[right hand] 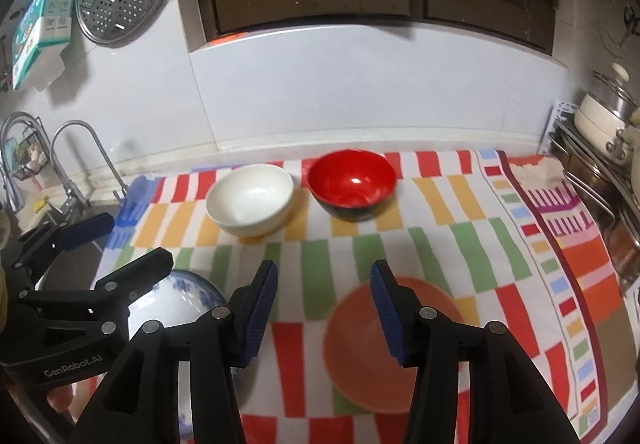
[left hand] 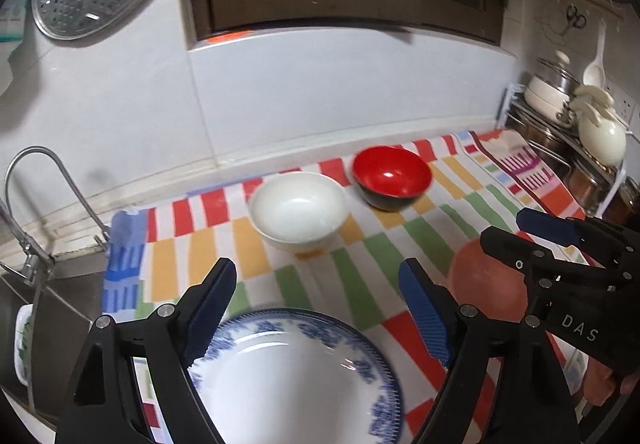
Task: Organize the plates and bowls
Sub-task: 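Move both tools toward the white bowl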
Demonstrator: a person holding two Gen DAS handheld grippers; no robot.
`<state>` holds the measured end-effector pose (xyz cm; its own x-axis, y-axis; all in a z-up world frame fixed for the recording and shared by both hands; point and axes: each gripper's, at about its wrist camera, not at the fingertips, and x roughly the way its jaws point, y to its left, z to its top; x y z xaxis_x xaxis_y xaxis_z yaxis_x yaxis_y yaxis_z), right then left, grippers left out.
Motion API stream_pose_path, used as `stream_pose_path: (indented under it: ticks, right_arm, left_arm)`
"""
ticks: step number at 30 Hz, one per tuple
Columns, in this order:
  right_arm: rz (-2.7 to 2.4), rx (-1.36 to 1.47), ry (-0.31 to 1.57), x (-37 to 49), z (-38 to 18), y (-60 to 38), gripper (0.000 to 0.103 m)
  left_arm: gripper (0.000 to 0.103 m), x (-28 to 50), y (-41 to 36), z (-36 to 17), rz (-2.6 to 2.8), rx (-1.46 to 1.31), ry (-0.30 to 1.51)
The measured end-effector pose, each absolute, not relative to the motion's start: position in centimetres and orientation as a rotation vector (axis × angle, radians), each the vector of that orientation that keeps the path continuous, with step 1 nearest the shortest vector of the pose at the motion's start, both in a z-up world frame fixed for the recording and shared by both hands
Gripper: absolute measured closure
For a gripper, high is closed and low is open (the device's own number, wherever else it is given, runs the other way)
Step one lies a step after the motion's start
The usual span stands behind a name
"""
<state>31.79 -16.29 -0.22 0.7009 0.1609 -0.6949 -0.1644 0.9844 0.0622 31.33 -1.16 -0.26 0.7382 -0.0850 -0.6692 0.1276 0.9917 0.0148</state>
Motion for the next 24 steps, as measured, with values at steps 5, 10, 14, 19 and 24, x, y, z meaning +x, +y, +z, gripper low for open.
stream_pose_path:
  ticks: [5, 10, 14, 19, 24]
  right_arm:
    - [0.180, 0.006, 0.772, 33.4, 0.0, -14.0, 0.054]
    - [0.177, 0.009, 0.773, 34.6, -0.1, -12.2, 0.054]
    - [0.168, 0.014, 0.782, 35.9, -0.4, -10.7, 0.054]
    - [0.153, 0.024, 0.795, 37.5, -1.0, -9.5, 0.054]
    - [0.130, 0.030, 0.824, 39.7, -2.1, -8.4, 0.054]
  left_arm:
    - [0.020, 32.1, 0.9, 0.2, -0.088, 0.072, 0.714]
    - [0.020, 33.6, 3.0, 0.3, -0.076, 0.091, 0.712]
    - [0.020, 35.0, 4.3, 0.0, -0.084, 0.091, 0.727]
    - [0.020, 37.4, 5.6, -1.0, -0.103, 0.099, 0.758]
    - [0.020, 39.8, 6.3, -2.5, -0.124, 0.118, 0.795]
